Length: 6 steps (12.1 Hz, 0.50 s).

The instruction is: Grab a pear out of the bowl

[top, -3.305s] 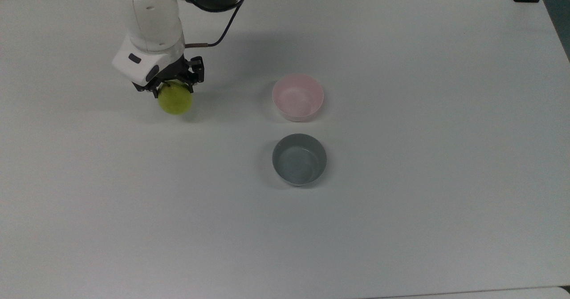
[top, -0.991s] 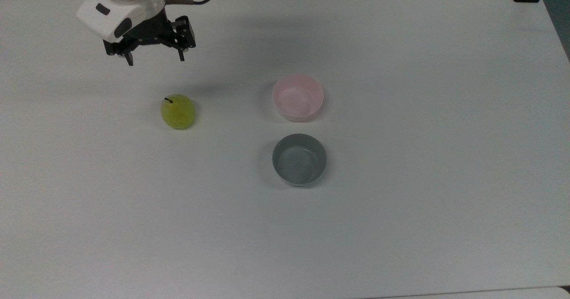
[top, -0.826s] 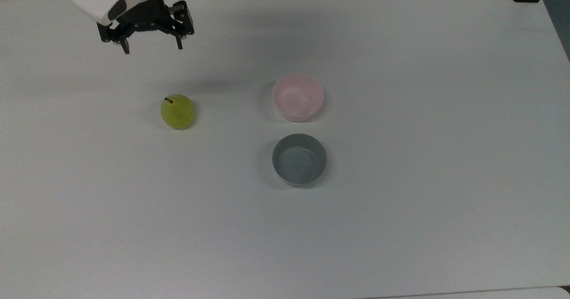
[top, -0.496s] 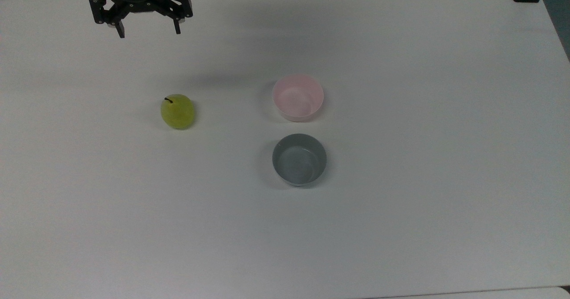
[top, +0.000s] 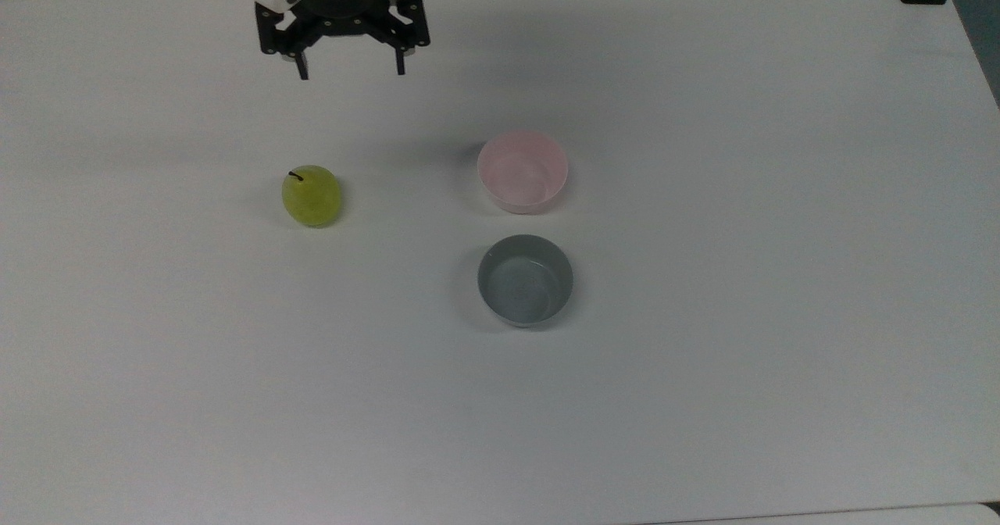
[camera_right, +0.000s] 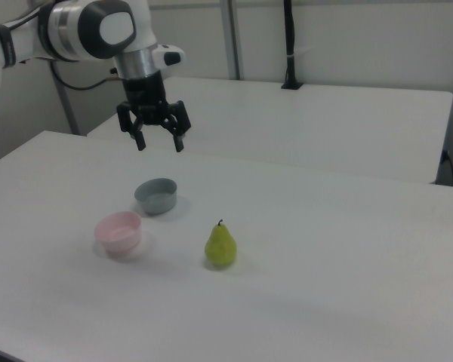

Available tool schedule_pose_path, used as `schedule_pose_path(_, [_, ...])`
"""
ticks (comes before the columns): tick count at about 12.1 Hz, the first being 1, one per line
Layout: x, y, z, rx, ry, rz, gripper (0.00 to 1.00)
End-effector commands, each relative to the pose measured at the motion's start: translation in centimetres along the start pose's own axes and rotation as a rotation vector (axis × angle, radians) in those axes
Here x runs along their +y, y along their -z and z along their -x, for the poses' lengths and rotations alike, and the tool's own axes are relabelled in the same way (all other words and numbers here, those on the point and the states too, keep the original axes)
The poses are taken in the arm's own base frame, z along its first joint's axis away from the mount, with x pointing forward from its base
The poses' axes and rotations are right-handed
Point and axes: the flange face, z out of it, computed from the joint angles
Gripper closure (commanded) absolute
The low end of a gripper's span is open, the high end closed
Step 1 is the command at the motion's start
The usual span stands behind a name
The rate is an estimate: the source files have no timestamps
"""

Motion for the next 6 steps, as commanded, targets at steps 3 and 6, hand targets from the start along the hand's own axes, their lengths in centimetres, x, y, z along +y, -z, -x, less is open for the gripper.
schedule_pose_path(3, [-2.8, 3.5, 2.6, 0.025, -0.026, -0.018, 0.0])
schedule_pose_path(6, [-2.0, 4.5, 4.3, -0.007, -0.044, -0.023, 0.0])
